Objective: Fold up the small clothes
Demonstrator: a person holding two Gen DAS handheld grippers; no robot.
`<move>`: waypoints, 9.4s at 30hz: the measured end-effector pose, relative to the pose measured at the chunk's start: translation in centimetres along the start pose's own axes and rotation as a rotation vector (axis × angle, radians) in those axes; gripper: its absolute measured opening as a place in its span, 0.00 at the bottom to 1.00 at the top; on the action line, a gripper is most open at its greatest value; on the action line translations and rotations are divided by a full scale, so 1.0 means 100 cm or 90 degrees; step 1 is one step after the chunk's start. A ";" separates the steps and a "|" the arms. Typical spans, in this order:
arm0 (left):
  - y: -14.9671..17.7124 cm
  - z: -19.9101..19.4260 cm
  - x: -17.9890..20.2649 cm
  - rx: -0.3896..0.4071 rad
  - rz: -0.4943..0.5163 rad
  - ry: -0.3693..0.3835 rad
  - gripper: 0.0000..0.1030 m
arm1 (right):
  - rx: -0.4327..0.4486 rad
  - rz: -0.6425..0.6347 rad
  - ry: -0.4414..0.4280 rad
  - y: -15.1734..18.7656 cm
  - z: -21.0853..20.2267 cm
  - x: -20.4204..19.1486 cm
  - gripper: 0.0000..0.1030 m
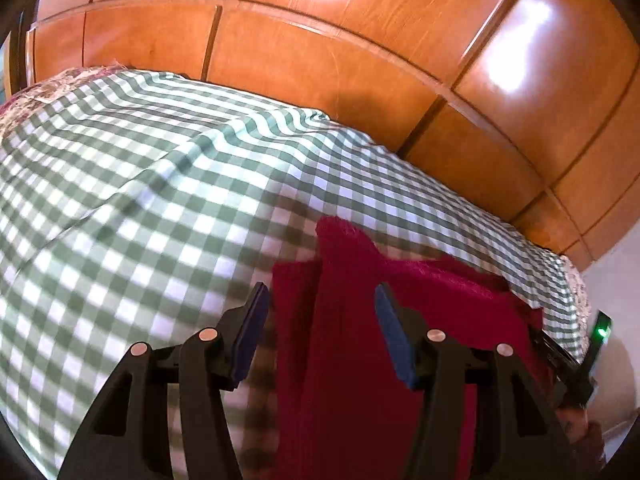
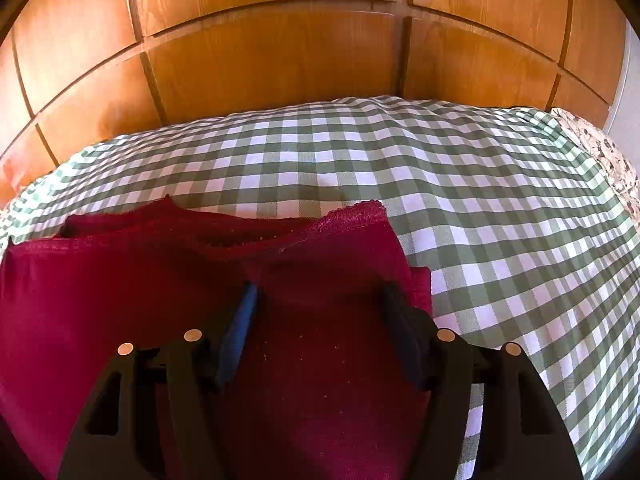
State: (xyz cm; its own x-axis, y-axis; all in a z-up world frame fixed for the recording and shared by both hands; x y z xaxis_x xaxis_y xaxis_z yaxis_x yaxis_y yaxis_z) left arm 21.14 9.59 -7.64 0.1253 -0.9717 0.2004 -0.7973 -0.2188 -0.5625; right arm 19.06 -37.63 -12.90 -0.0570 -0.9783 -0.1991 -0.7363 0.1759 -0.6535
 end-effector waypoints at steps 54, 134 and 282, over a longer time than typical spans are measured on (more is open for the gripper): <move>0.110 -0.043 0.047 0.059 0.183 -0.135 0.75 | 0.008 0.017 -0.029 -0.003 0.001 -0.003 0.68; 0.075 -0.068 -0.001 -0.144 -0.125 0.383 0.74 | -0.089 -0.209 -0.450 0.101 -0.061 -0.322 0.23; 0.088 -0.062 -0.037 0.051 0.060 -0.041 0.69 | -0.161 0.061 -0.513 0.058 0.014 -0.216 0.84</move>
State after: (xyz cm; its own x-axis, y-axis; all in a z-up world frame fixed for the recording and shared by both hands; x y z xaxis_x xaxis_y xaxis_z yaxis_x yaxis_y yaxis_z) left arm 9.94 11.85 -8.36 0.0923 -0.9913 0.0934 -0.7579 -0.1308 -0.6391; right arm 16.99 -15.32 -13.37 0.3008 -0.5675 -0.7665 -0.8864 0.1303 -0.4443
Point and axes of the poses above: each gripper's, at about its wrist camera, not at the fingertips, and z roughly the way its jaws point, x to its right, y to its underside, the point moved 9 cm from there along z, roughly the way its jaws point, and after that the axes turned 12 degrees about -y, right-handed, at the moved point
